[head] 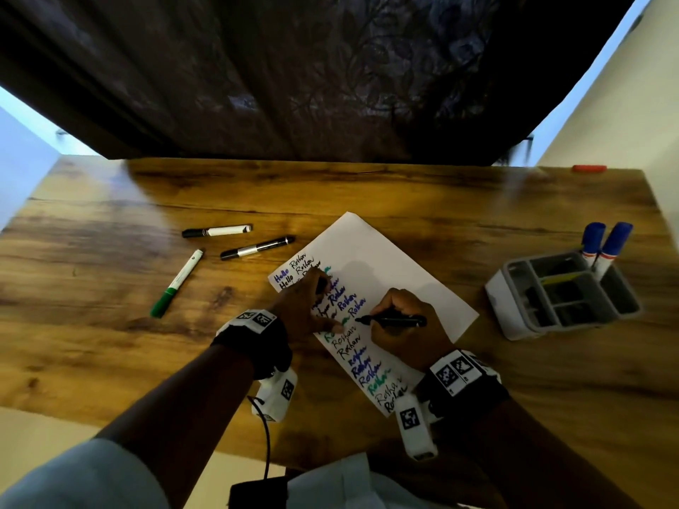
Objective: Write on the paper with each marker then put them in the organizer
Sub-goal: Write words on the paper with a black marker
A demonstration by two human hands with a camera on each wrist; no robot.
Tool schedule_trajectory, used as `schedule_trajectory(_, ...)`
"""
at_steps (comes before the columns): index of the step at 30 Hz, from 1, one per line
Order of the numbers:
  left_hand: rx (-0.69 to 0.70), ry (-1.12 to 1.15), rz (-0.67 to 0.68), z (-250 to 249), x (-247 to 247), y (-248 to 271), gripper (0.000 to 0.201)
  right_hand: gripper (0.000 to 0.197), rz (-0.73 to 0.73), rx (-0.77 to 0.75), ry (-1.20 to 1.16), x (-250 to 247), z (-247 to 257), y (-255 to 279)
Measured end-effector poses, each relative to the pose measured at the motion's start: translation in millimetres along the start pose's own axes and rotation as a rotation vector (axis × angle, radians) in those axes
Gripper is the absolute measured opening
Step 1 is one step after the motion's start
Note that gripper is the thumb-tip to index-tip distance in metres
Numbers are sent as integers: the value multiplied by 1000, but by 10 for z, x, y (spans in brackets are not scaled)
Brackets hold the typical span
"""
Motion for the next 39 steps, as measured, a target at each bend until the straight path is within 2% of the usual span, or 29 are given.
schedule_trajectory(16,-16,-16,-7,6,12,-6,81,20,-9,-56,59,11,66,-18)
schedule_trajectory(19,-31,-9,-7,17,18,-12,84,23,-46,-24,57,-18,15,-15)
schedule_trajectory(23,-27,-4,-6,26,16,-9,82,21,2,-60,73,14,57,-5)
schedule_trajectory(31,-26,-3,-11,30,13,-7,79,21,-70,-12,-30,-60,-18,-1)
schedule_trajectory(39,-29,14,-17,26,7,3,78,16,-57,-94,-44,-64,83,-10)
Point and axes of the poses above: each hand's wrist, its own y-axis away from the middle knuckle, its own x-axis out of the palm, z = x × y, the point moved 8 cm from there along -y, towards the middle knuckle, and after that the axes turned 5 degrees about -x, right-handed, at the moved point
